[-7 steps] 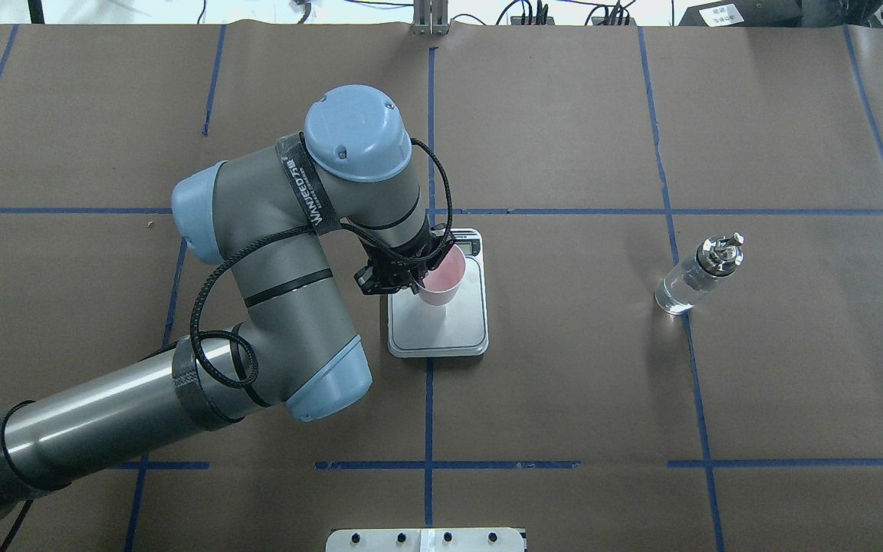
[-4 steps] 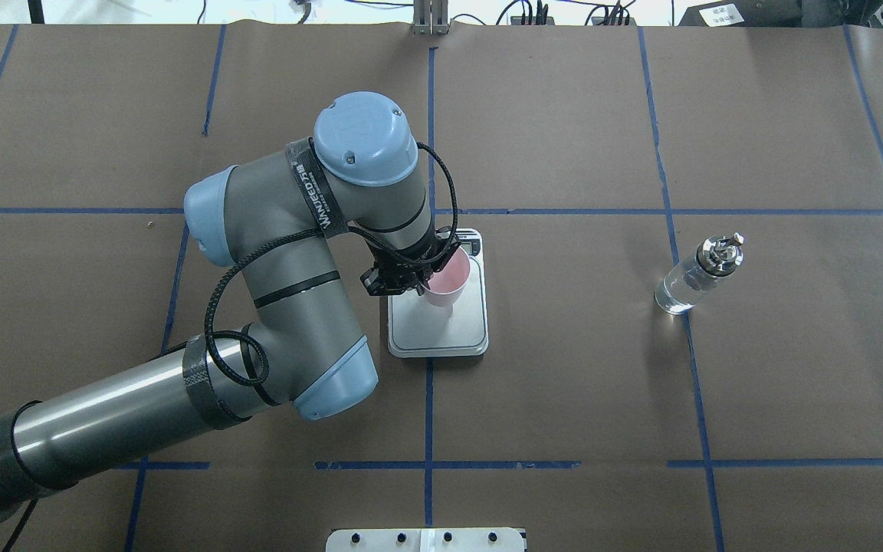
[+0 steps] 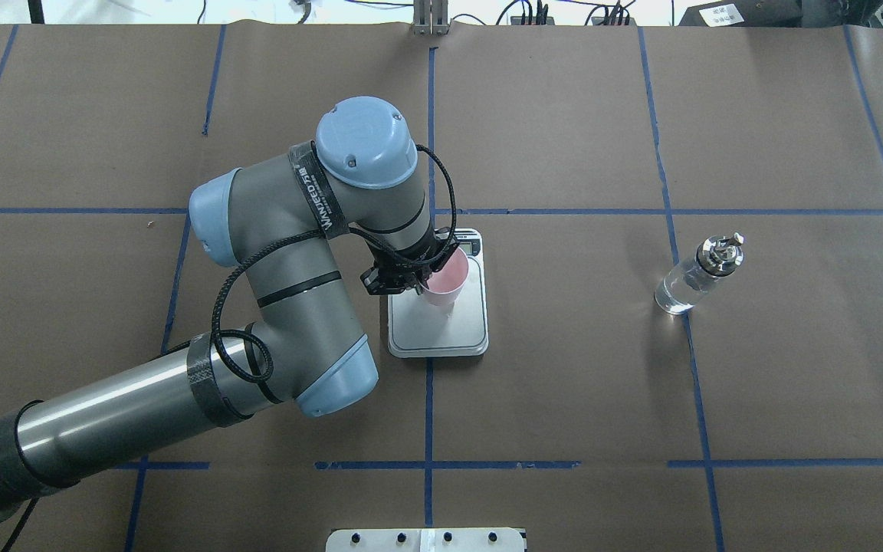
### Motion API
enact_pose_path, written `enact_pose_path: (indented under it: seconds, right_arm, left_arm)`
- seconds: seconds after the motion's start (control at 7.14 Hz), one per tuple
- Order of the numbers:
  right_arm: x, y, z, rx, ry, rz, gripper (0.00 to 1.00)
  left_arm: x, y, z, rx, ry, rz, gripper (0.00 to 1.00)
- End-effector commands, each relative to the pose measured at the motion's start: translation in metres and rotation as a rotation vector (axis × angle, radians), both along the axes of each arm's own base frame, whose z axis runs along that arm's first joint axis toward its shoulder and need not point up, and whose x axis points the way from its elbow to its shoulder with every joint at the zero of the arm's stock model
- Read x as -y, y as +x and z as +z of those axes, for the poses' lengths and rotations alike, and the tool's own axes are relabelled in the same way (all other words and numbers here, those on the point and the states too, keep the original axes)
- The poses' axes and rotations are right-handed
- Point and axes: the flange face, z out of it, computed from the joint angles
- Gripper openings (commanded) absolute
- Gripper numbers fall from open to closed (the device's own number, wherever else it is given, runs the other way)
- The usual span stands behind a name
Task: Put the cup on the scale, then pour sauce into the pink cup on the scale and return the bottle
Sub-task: 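Release the cup and withdraw the left gripper away from the scale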
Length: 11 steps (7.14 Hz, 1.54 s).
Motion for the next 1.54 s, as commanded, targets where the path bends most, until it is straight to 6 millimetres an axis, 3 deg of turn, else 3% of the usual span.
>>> enact_pose_path:
  seconds: [0.0,0.14,0.28,0.42,0.56,0.84,0.98,1.26,1.4]
  right_arm:
    - [0.0,0.0,0.0,0.0,0.001,0.0,1.0]
    - [0.001,0.0,-0.002,0.0,0.004,0.0,1.0]
    - [0.003,0.0,-0.003,0.0,0.005,0.0,1.0]
    - [0.003,0.0,-0.003,0.0,0.005,0.0,1.0]
    - [0.003,0.0,-0.005,0.001,0.008,0.0,1.0]
    - [0.002,-0.003,-0.012,0.042,0.003,-0.006,1.0]
    - [-0.001,-0.002,-0.023,0.036,0.009,-0.005,1.0]
    - [-0.016,-0.006,-0.093,0.054,0.0,0.096,1.0]
    - [-0.031,-0.031,-0.135,0.075,-0.021,0.107,1.0]
  left_arm:
    - [0.0,0.001,0.006,0.008,-0.001,0.001,0.48]
    - [0.0,0.0,0.005,0.007,0.0,0.001,0.6]
    - [-0.001,-0.003,0.001,-0.001,0.032,0.022,0.88]
    - [-0.005,-0.012,-0.008,-0.019,0.068,0.042,1.0]
    - [-0.013,-0.028,-0.017,-0.021,0.08,0.052,1.0]
    - [-0.029,-0.087,-0.044,-0.018,0.131,0.068,1.0]
    - [-0.036,-0.122,-0.043,-0.027,0.174,0.073,1.0]
    - [-0.035,-0.196,-0.02,0.02,0.251,0.081,1.0]
    - [-0.03,-0.229,-0.007,0.049,0.301,0.095,1.0]
